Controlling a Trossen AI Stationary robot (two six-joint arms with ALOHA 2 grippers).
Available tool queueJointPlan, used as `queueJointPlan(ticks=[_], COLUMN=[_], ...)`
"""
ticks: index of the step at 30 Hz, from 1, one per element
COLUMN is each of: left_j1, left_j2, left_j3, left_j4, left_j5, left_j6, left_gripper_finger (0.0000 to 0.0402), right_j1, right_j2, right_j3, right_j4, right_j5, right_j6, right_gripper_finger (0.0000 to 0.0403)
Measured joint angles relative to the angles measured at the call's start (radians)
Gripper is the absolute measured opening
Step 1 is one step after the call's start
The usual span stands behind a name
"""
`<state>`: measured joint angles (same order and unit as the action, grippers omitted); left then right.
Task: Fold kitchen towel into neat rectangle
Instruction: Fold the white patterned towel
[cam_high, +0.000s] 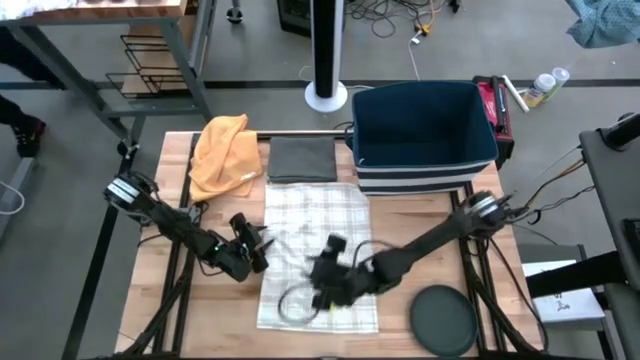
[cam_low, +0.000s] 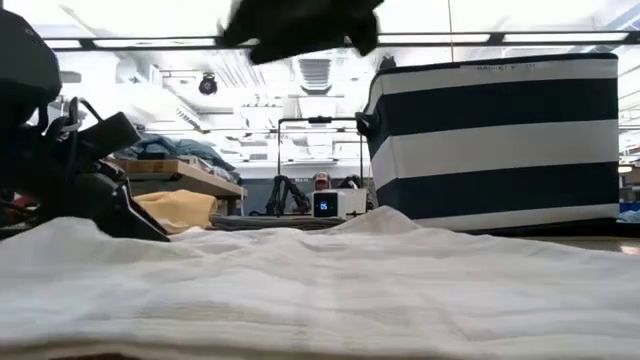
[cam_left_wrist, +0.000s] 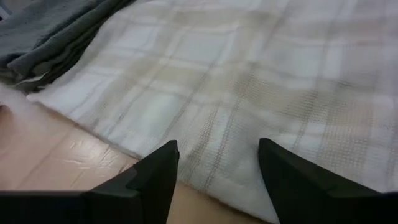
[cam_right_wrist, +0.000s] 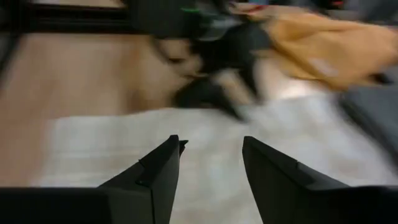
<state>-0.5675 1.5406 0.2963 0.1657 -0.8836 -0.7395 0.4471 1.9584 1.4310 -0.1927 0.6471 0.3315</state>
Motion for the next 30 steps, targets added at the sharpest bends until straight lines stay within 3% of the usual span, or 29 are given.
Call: queueJointPlan(ticks=[6,10,16,21,26,30], left_j1=[-0.01,-0.014,-0.014,-0.021,-0.042,-0.085], left_j2=[-0.153,-0.146,0.038,0.237,0.286,0.221], left_j3=[0.054,0.078,0.082,0.13,0.191,0.192], left_j4=[0.035,0.104,0.261,0.43,0.315,0.177], left_j5=[0.025,0.034,0.107,0.181,0.218,0.253], left_j6=[0.142,0.22,0.203,0.201,0.188,0.181], left_gripper_finger=[0.0209,0.021,0.0224,0.0224,0.0216,0.0213], right_j1=[-0.028,-0.031,-0.008,0.012,0.035,0.05], right_j2=[-0.07,-0.019,-0.019,-0.026,-0.03,-0.024], right_j3=[-0.275,-0.401,-0.42,-0.354,-0.344,-0.386], right_j4=[0.031,0.096,0.105,0.086,0.083,0.016], right_j5=[-0.045,-0.111,-0.131,-0.154,-0.122,-0.116], right_j6=[0.21,0.318,0.385,0.28,0.245,0.371], right_gripper_finger=[0.0168,0.0162,0.0153,0.0155,0.0157,0.0153])
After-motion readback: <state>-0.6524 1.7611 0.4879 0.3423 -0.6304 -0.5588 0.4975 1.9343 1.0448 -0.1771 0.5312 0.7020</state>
